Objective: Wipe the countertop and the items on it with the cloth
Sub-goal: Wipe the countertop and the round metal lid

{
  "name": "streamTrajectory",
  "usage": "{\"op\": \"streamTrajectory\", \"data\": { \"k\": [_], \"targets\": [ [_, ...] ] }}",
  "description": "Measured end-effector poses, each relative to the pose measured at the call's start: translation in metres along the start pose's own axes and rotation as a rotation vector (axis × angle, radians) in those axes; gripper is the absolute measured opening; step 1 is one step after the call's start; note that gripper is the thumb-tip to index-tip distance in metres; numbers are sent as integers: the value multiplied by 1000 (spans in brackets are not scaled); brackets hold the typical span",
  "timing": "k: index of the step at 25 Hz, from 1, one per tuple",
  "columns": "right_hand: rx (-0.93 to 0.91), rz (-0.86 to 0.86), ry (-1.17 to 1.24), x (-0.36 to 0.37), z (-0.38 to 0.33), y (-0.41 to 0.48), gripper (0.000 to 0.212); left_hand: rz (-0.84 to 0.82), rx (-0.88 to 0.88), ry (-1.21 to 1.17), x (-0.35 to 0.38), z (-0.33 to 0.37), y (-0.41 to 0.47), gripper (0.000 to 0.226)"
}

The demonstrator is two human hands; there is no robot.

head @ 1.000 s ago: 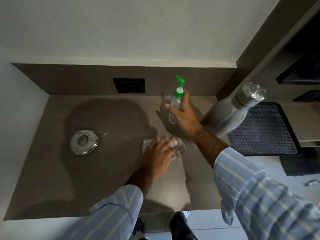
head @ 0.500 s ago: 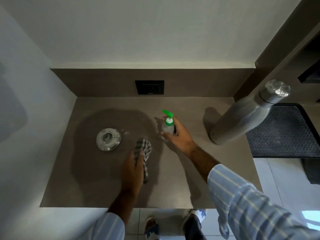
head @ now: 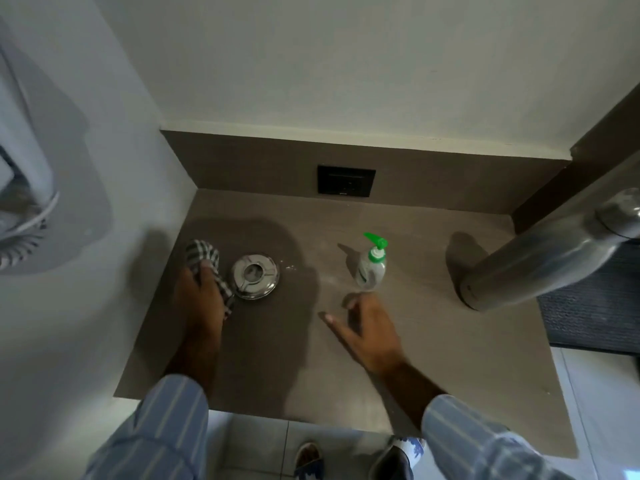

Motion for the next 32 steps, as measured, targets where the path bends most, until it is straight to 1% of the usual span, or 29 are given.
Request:
{"op": "streamTrajectory", "data": {
  "k": [1,2,3,4,5,7,8,9,10,12,13,14,15,17,19,20,21,22,23,24,25,26,27,28,29,30,31,32],
  "targets": [
    [-27,-43,84,20,-19,11,44,-34,-8,153,3,0,14,48],
    [-22,-65,198,33,-40,28,33,-104,-5,244,11,1,26,48],
    [2,-61,329,44,-58,48,27,-192,0,267,21,0,35,49],
    [58,-65,454,52,-72,67,28,-289,3,231,31,0,42,51],
    [120,-75,523,61,-86,82,31,-387,1,168,39,-2,47,53],
    [205,-82,601,80,-105,93,36,-499,-32,-19,48,-8,50,56],
    [251,-71,728,89,-112,92,38,-527,-35,-99,51,-10,47,57],
    [289,-52,918,97,-116,88,39,-535,-34,-166,53,-12,40,57],
    [311,-68,1135,105,-119,81,43,-512,-25,-212,53,-12,32,56],
    [282,-217,1507,116,-128,71,57,-435,30,-223,49,-4,16,54],
    [241,-259,1612,116,-134,69,62,-417,72,-200,46,4,10,50],
    [220,-265,1687,112,-138,66,63,-421,113,-163,44,14,4,44],
    [226,-253,1729,109,-143,64,62,-453,148,-119,43,27,-4,40],
    [241,-204,1728,100,-147,65,58,-539,255,-18,44,51,-25,42],
    [225,-210,1753,92,-139,74,48,-584,513,44,46,62,-53,44],
    [220,-231,1824,86,-140,76,43,-578,598,49,43,57,-63,42],
    [205,-225,1856,83,-139,76,46,-535,604,55,37,50,-66,41],
    [232,-227,1864,82,-142,71,52,-454,540,79,29,41,-62,39],
    [257,-264,1853,86,-147,66,59,-374,424,109,23,35,-53,36],
    [278,-275,1829,90,-150,62,64,-346,291,124,22,31,-44,33],
    [272,-289,1775,95,-152,59,67,-374,196,90,28,29,-36,31],
    [264,-293,1758,92,-153,56,68,-443,162,-3,35,30,-33,28],
    [276,-281,1779,84,-153,59,71,-513,186,-97,41,30,-31,28],
    [292,-251,1802,69,-154,64,72,-557,240,-129,45,28,-31,30],
    [294,-222,1810,54,-152,70,70,-572,274,-112,44,21,-30,36],
    [291,-167,1809,38,-147,78,62,-536,270,-50,39,8,-24,40],
    [298,-96,1782,24,-143,82,52,-416,265,67,29,-8,-15,42],
    [306,-52,1750,13,-144,83,50,-249,267,246,17,-24,-3,42]
  ]
}}
Point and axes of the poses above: each hand's wrist, its own y-axis towards the middle knuckle, its own x-axis out of the palm, z = x × y, the point moved 4 cm from there along y, towards the middle knuckle, and after that the axes turned 10 degrees about -z, right-handed, at the moved point
